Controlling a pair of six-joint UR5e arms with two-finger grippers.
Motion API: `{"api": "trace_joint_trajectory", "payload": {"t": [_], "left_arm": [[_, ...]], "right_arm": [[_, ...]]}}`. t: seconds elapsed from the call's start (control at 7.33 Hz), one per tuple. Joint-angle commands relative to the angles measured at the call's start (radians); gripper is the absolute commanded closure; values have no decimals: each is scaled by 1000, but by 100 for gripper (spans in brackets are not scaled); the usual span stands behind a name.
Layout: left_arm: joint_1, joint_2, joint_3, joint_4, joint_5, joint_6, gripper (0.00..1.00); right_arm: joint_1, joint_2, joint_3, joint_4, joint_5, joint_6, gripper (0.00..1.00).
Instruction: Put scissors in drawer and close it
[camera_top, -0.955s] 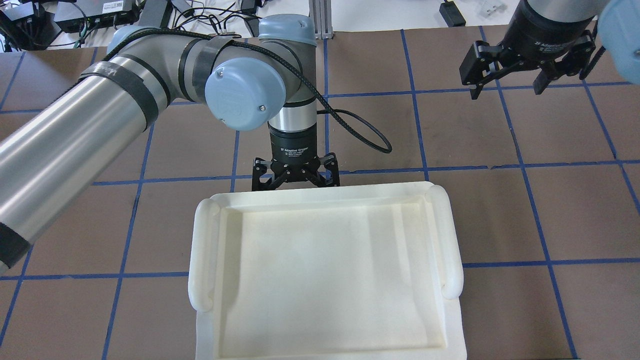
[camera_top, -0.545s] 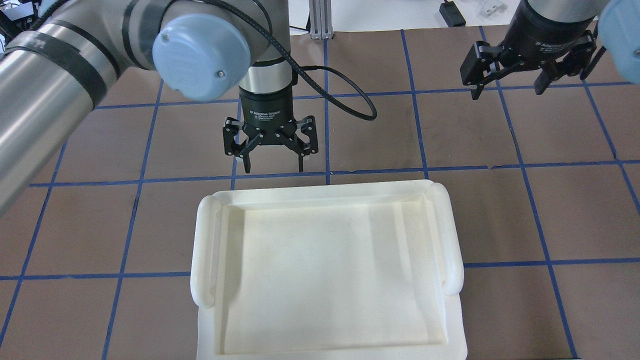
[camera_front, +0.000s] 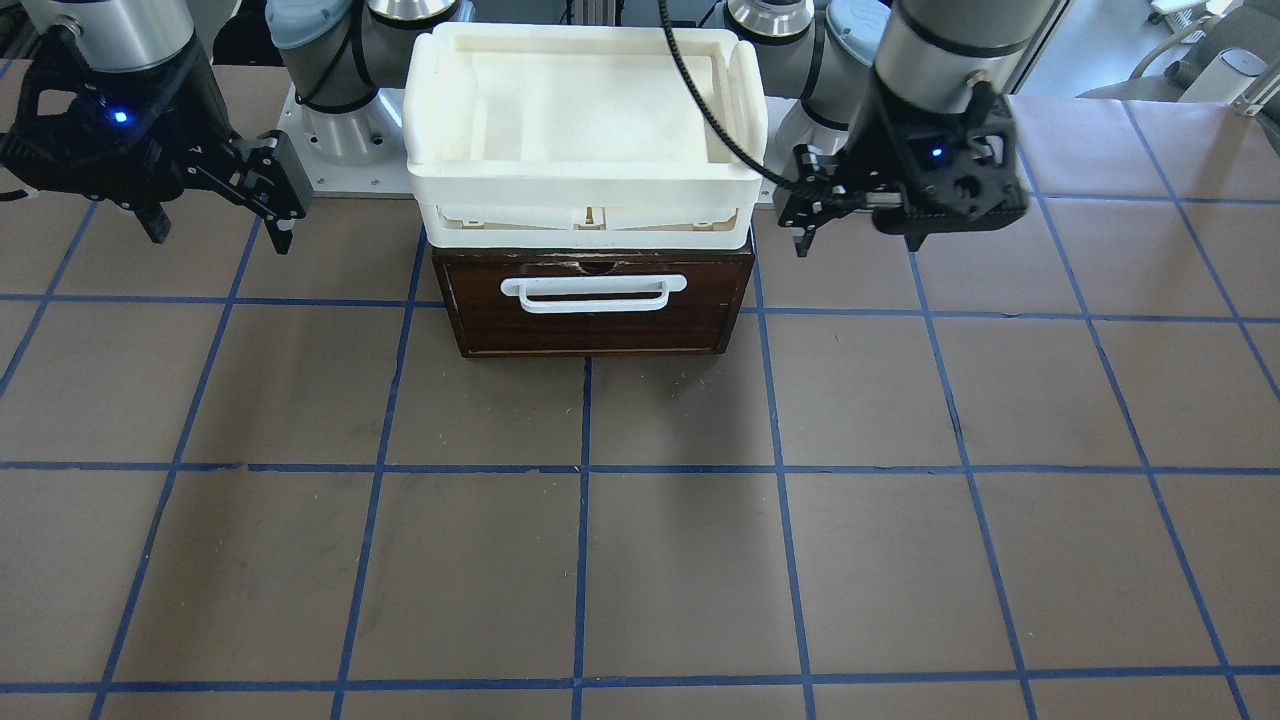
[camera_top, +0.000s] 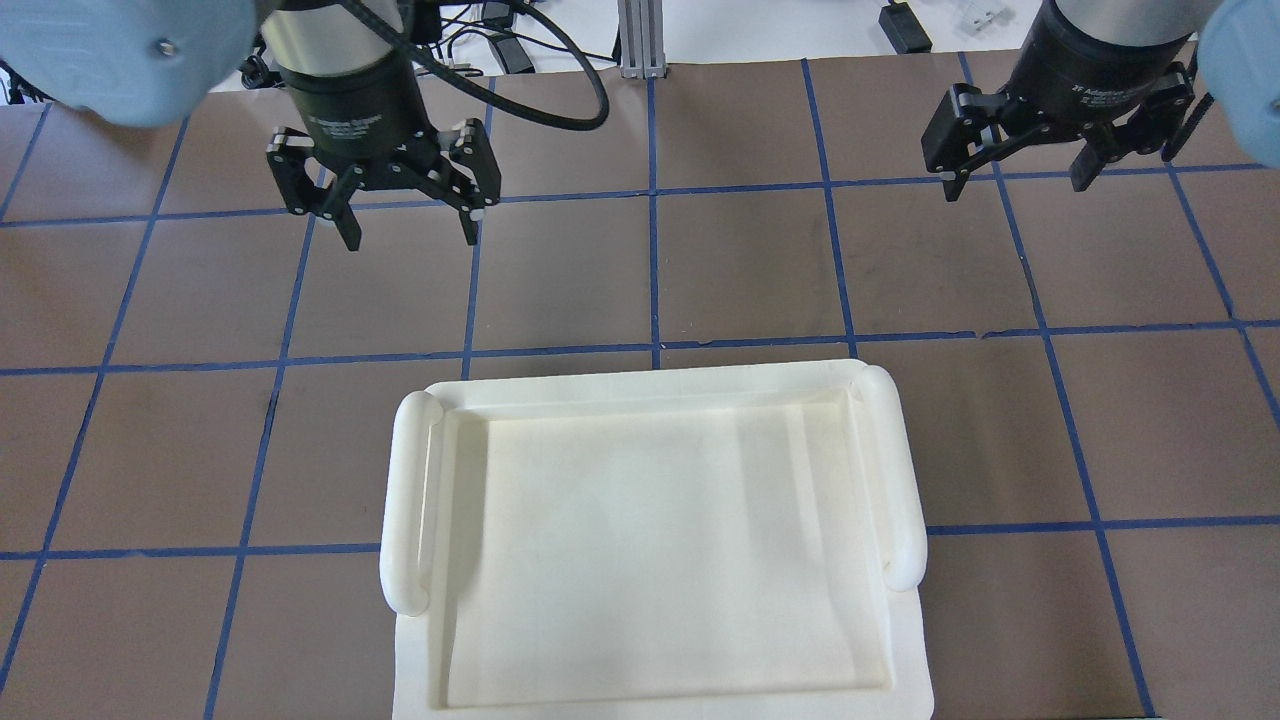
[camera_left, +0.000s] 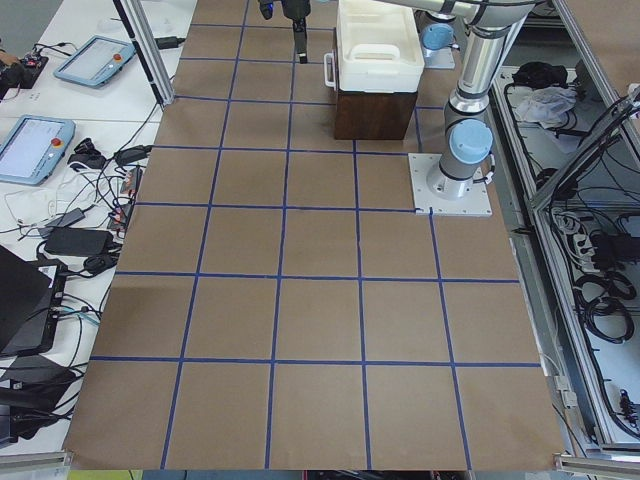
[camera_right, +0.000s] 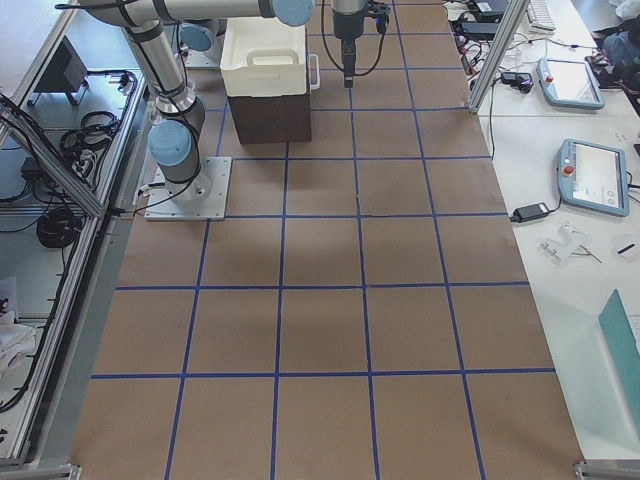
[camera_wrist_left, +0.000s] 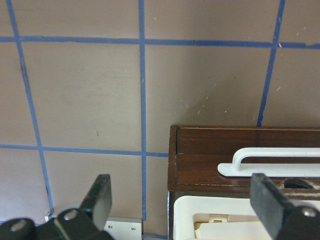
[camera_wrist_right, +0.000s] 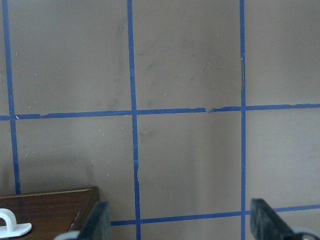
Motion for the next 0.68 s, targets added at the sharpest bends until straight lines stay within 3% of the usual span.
{"api": "trace_joint_trajectory", "payload": {"t": [0.0,0.27,0.55], "left_arm": [[46,76,-43,41,2,48,0],[43,102,-115,195,-12,54,0],[41,108,-109,102,-31,90,0]], "right_arm": [[0,0,0,0,-1,-1,0],[0,0,0,0,-1,-1,0],[0,0,0,2,-1,-3,0]]}}
